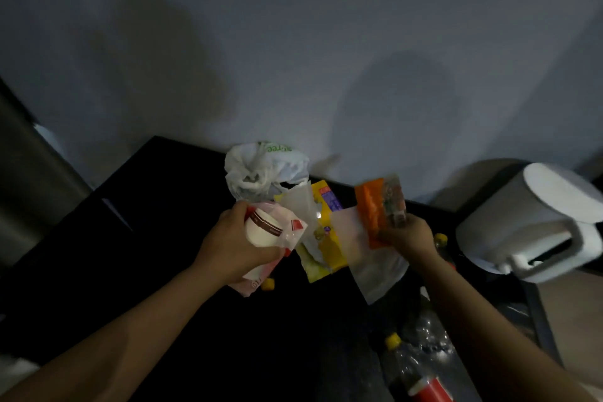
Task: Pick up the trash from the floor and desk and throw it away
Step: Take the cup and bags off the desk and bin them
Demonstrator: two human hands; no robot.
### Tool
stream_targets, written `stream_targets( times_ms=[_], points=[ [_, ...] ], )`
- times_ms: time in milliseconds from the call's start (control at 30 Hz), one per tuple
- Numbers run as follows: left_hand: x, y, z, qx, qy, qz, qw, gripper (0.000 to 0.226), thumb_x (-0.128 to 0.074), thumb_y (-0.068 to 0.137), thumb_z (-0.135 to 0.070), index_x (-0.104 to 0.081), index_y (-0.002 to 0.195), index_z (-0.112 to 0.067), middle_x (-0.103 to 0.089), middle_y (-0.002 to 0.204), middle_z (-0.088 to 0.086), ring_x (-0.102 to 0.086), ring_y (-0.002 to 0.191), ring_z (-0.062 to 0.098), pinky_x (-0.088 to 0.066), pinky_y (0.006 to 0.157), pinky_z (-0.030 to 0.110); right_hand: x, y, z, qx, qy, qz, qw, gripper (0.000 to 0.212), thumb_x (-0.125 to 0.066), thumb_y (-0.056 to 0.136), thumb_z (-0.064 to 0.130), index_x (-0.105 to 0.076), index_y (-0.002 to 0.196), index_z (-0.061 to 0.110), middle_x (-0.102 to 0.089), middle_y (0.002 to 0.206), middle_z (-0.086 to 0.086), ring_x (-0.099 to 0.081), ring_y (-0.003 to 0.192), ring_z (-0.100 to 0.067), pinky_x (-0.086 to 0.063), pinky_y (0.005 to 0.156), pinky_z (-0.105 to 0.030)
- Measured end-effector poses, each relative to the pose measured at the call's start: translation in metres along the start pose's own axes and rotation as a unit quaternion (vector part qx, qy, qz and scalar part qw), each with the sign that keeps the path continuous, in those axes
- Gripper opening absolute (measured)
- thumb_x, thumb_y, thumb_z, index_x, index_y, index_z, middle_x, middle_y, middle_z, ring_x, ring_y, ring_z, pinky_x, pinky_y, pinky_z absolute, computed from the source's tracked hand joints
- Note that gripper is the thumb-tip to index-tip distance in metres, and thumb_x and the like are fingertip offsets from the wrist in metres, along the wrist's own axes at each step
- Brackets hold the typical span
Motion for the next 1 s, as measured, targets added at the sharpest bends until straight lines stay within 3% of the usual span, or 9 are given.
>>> stream_targets(
  times_ms=[133,333,467,567,733,900,1000],
  points=[
    [0.025,-0.009,-0.014,-0.054,-0.022,-0.005,0.998,0.085,-0.085,0.043,-0.059,-0.044,0.114,-0.034,-0.054,0.115,-0.006,-0.057,0.099,0.014,-0.051,0.085,0.032,0.015,-0.069,0.021,0.034,0.066,-0.052,0.996,0.039,-0.077,0.074,0.012,-0.059,0.109,0.014,-0.061,0.095,0.003,-0.059,0.08,-0.01,-0.047,0.065,-0.023],
    [0.037,-0.02,-0.05,-0.136,-0.031,0.044,0.989,0.087,-0.085,0.044,-0.059,-0.041,0.115,-0.034,-0.053,0.116,-0.005,-0.055,0.098,0.015,-0.05,0.085,0.034,0.047,-0.162,0.04,0.063,0.111,-0.17,0.977,0.028,-0.074,0.074,0.002,-0.061,0.091,0.02,-0.062,0.078,0.008,-0.06,0.071,-0.004,-0.045,0.056,-0.016],
    [0.023,-0.032,-0.096,-0.196,-0.049,0.086,0.976,0.089,-0.084,0.045,-0.059,-0.04,0.118,-0.033,-0.052,0.119,-0.003,-0.055,0.1,0.018,-0.05,0.081,0.035,0.088,-0.217,0.037,0.061,0.107,-0.257,0.959,0.03,-0.076,0.07,0.001,-0.063,0.085,0.023,-0.067,0.081,0.001,-0.064,0.075,-0.014,-0.052,0.067,-0.029],
    [0.004,-0.053,-0.132,-0.247,-0.059,0.116,0.96,0.086,-0.081,0.044,-0.062,-0.039,0.114,-0.034,-0.053,0.117,-0.004,-0.055,0.099,0.018,-0.05,0.08,0.035,0.122,-0.257,0.028,0.053,0.108,-0.311,0.943,0.032,-0.079,0.068,0.004,-0.064,0.088,0.024,-0.067,0.083,0.003,-0.065,0.08,-0.016,-0.054,0.075,-0.035],
    [-0.027,-0.097,-0.19,-0.316,-0.104,0.165,0.929,0.087,-0.078,0.041,-0.063,-0.04,0.114,-0.035,-0.053,0.119,-0.005,-0.055,0.102,0.018,-0.052,0.086,0.04,0.174,-0.331,0.007,0.056,0.132,-0.379,0.914,0.034,-0.078,0.071,0.006,-0.061,0.082,0.033,-0.068,0.084,0.01,-0.064,0.078,-0.006,-0.05,0.064,-0.023],
    [-0.054,-0.152,-0.246,-0.375,-0.154,0.22,0.887,0.082,-0.078,0.04,-0.065,-0.039,0.11,-0.046,-0.053,0.113,-0.016,-0.055,0.098,0.01,-0.048,0.074,0.03,0.218,-0.405,-0.018,0.061,0.154,-0.451,0.877,0.025,-0.067,0.081,0.007,-0.062,0.084,0.031,-0.07,0.084,0.006,-0.067,0.078,-0.008,-0.05,0.061,-0.019],
    [-0.069,-0.191,-0.28,-0.404,-0.177,0.248,0.863,0.077,-0.079,0.044,-0.06,-0.039,0.108,-0.047,-0.053,0.107,-0.018,-0.055,0.095,0.008,-0.046,0.069,0.026,0.24,-0.445,-0.037,0.06,0.164,-0.479,0.86,0.023,-0.064,0.084,0.007,-0.062,0.087,0.03,-0.069,0.09,0.003,-0.067,0.084,-0.012,-0.053,0.069,-0.026]
  ],
)
Point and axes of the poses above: each hand's wrist, its own y-axis towards the middle knuckle, its own x-axis out of the back of the hand, z = x × y, the point moved 1 cm from there along y, towards the middle knuckle
